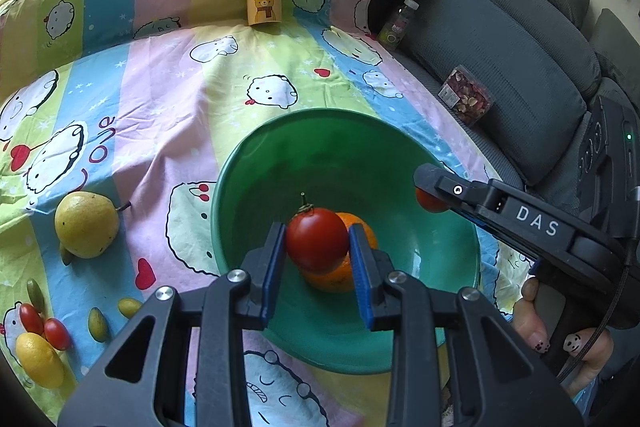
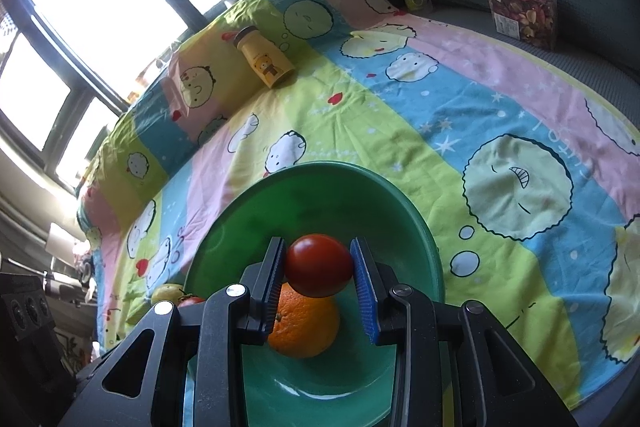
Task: Organize fruits
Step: 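Lower the tomato into the basin beside the orange and open the right gripper, then move the right tool from the basin to the large yellow grapefruit, then close the right gripper around the yellow grapefruit, then lift the grapefruit with the right gripper and carry it over the basin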
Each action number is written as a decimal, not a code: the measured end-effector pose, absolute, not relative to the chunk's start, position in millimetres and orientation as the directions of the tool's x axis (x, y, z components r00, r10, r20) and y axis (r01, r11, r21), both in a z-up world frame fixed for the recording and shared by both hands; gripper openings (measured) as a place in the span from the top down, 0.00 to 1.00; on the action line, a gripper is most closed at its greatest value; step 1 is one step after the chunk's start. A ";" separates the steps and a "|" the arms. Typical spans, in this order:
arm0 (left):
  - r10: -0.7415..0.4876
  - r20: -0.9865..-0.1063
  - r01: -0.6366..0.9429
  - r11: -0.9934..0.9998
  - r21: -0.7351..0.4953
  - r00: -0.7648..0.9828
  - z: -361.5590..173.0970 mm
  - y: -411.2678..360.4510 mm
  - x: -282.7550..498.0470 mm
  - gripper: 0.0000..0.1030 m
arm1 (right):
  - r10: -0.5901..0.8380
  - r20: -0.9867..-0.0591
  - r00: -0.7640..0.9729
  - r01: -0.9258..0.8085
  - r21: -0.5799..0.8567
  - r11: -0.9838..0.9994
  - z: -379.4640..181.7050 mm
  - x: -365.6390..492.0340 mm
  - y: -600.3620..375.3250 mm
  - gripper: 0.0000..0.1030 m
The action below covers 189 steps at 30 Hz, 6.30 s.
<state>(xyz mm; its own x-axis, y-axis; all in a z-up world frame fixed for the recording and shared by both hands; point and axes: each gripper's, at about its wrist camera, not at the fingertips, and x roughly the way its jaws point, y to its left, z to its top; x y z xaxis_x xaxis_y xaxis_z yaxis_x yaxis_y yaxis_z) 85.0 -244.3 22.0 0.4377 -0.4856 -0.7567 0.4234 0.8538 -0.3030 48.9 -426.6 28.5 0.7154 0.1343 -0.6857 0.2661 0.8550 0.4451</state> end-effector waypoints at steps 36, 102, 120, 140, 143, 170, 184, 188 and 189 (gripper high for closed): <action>-0.464 -0.777 0.430 0.859 -0.277 0.426 17.3 -252.6 90.3 0.72 | 0.001 -0.770 0.638 0.356 0.296 0.886 17.8 59.7 -420.2 0.66; -0.180 -0.755 -0.021 0.968 -0.248 0.631 23.0 0.2 31.1 0.15 | 0.139 -0.690 0.710 0.039 0.235 0.971 59.3 54.3 -287.4 0.22; -0.306 -0.774 0.043 0.939 -0.340 0.555 -20.8 11.6 20.2 0.16 | 0.593 -0.711 0.378 -0.342 0.487 0.803 11.1 76.9 -146.5 0.22; -0.351 -0.810 0.012 0.920 -0.391 0.470 -44.2 9.3 30.3 0.31 | 0.624 -0.761 0.178 -0.301 0.562 0.771 -42.1 87.9 -116.3 0.46; -0.347 -0.811 0.012 0.922 -0.387 0.472 -44.5 9.4 30.5 0.32 | 0.620 -0.767 0.165 -0.296 0.561 0.773 -46.1 87.8 -114.0 0.46; -0.297 -0.813 0.006 0.940 -0.340 0.500 -40.7 5.0 27.8 0.43 | 0.613 -0.774 0.158 -0.322 0.546 0.773 -50.8 78.8 -107.3 0.45; -0.260 -0.766 0.069 0.959 -0.273 0.588 -7.4 -18.1 15.8 0.43 | 0.632 -0.735 0.245 -0.359 0.537 0.764 -16.3 59.7 -122.5 0.45; -0.248 -0.752 0.092 0.966 -0.243 0.611 4.2 -27.0 12.7 0.43 | 0.644 -0.715 0.273 -0.368 0.540 0.757 -4.6 52.7 -131.8 0.45; -0.240 -0.750 0.095 0.968 -0.232 0.616 6.5 -29.5 11.8 0.43 | 0.648 -0.708 0.280 -0.366 0.545 0.754 -2.5 51.4 -134.2 0.45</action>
